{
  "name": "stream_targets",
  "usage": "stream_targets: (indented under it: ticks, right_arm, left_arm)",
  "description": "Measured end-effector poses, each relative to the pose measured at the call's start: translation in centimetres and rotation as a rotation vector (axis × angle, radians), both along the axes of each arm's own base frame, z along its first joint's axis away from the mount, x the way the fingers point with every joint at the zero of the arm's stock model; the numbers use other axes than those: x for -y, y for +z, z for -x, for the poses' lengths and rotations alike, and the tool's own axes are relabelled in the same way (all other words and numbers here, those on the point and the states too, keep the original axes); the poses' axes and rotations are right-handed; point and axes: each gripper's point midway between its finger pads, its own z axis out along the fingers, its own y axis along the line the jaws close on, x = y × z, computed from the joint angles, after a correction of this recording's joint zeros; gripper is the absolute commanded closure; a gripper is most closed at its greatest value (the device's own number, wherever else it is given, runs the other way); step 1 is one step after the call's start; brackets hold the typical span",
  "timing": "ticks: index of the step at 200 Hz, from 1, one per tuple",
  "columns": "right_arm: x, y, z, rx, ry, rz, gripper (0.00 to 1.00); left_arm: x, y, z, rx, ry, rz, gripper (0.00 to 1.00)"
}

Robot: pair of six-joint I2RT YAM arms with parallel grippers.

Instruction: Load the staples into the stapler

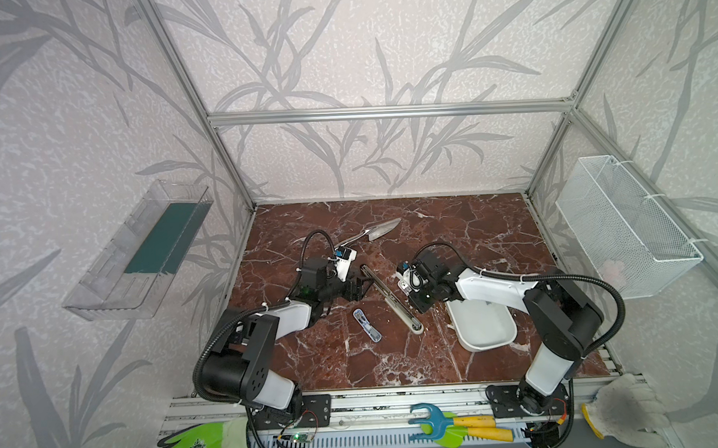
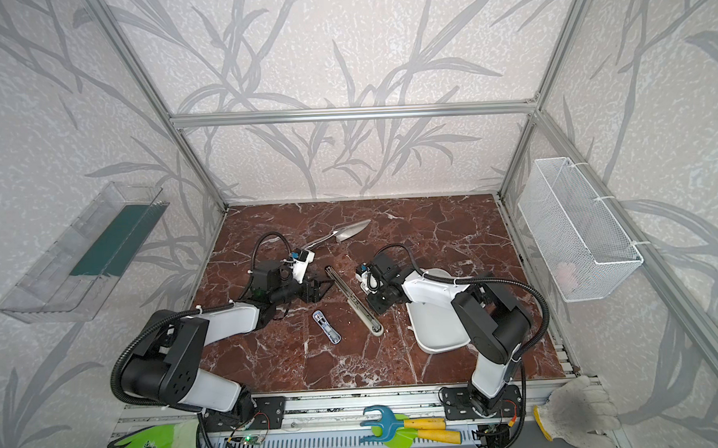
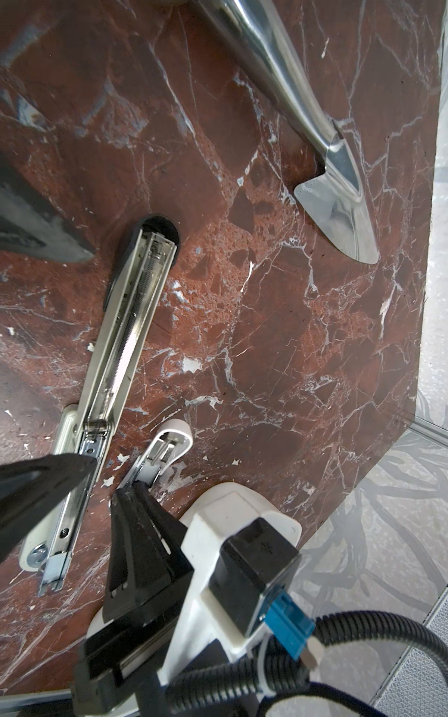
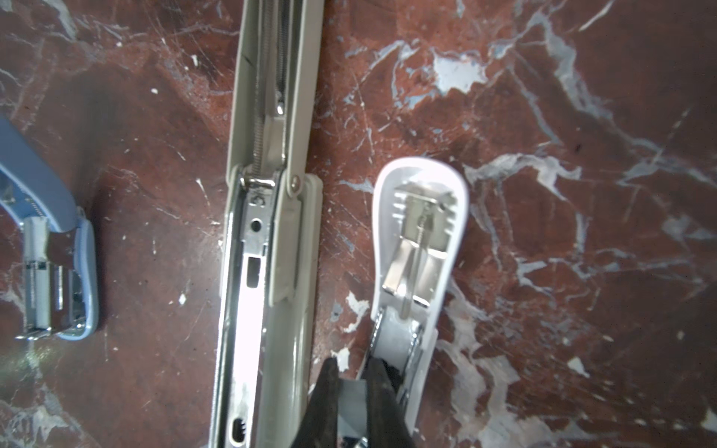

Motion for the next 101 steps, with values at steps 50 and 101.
stream_targets:
  ticks: [50, 101]
  right_arm:
    - [0.19, -0.03, -0.23, 0.006, -0.02, 0.008, 0.96]
    - [0.43, 0.2, -0.74, 0.029, -0.037, 0.022, 0.96]
  left_arm:
    - [0.06, 0.04, -0.03, 0.001, -0.001, -0.001, 0.22]
    - [0.09, 0.01, -0.05, -0.001, -0.001, -0.003, 0.22]
